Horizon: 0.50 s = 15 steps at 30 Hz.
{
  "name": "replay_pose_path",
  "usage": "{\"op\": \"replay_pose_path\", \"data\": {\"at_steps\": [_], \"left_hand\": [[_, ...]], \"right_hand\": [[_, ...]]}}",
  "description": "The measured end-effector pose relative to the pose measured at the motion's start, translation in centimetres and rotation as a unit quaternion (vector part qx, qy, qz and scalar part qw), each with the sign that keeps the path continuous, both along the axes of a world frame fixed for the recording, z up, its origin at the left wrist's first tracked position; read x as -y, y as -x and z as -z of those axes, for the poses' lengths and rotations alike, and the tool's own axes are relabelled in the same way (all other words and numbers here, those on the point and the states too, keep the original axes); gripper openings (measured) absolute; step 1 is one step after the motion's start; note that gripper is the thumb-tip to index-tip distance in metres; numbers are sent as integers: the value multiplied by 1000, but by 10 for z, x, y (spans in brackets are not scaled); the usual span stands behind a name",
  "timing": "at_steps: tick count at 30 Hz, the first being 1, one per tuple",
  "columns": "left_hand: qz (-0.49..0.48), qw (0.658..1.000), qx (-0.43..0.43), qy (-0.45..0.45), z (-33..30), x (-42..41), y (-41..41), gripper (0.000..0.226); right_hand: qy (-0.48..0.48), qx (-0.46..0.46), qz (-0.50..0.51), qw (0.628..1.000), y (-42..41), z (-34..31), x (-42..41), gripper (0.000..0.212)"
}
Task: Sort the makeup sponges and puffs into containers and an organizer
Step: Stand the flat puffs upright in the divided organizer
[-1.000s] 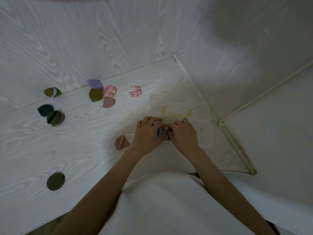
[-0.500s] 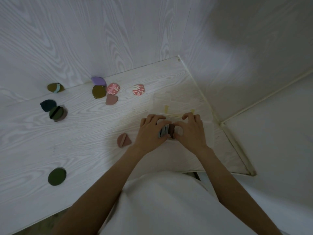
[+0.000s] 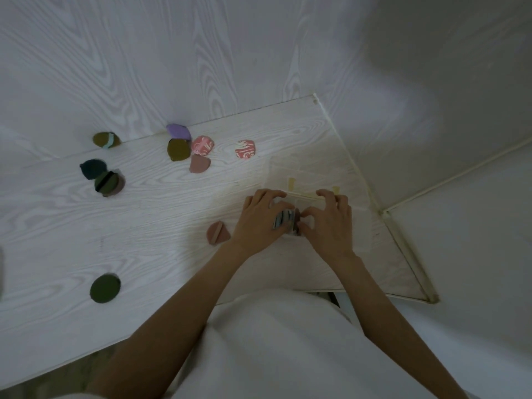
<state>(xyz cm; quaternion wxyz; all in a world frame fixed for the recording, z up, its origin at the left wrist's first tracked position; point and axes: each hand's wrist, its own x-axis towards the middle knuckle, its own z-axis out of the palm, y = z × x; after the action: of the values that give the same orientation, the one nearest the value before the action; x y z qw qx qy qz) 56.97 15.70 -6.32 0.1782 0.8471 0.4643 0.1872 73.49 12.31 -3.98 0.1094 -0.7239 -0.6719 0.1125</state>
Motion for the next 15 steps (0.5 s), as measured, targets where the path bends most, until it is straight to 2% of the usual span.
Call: {"op": "replay_pose_path", "data": {"at_steps": [4, 8, 12, 15], "left_hand": [[-69, 995, 78, -2, -16, 2, 31, 31], [-208, 967, 147, 14, -28, 17, 92, 20], [-358, 915, 171, 70, -21, 28, 173, 20], [-450, 870, 156, 130, -10, 30, 234, 22]], "right_hand": [[-53, -23, -47, 997, 15, -23, -2, 3], [10, -69, -172, 983, 55, -39, -23, 11], [65, -108, -312, 942, 124, -42, -58, 16], [81, -102, -360, 924, 184, -34, -86, 20]]}}
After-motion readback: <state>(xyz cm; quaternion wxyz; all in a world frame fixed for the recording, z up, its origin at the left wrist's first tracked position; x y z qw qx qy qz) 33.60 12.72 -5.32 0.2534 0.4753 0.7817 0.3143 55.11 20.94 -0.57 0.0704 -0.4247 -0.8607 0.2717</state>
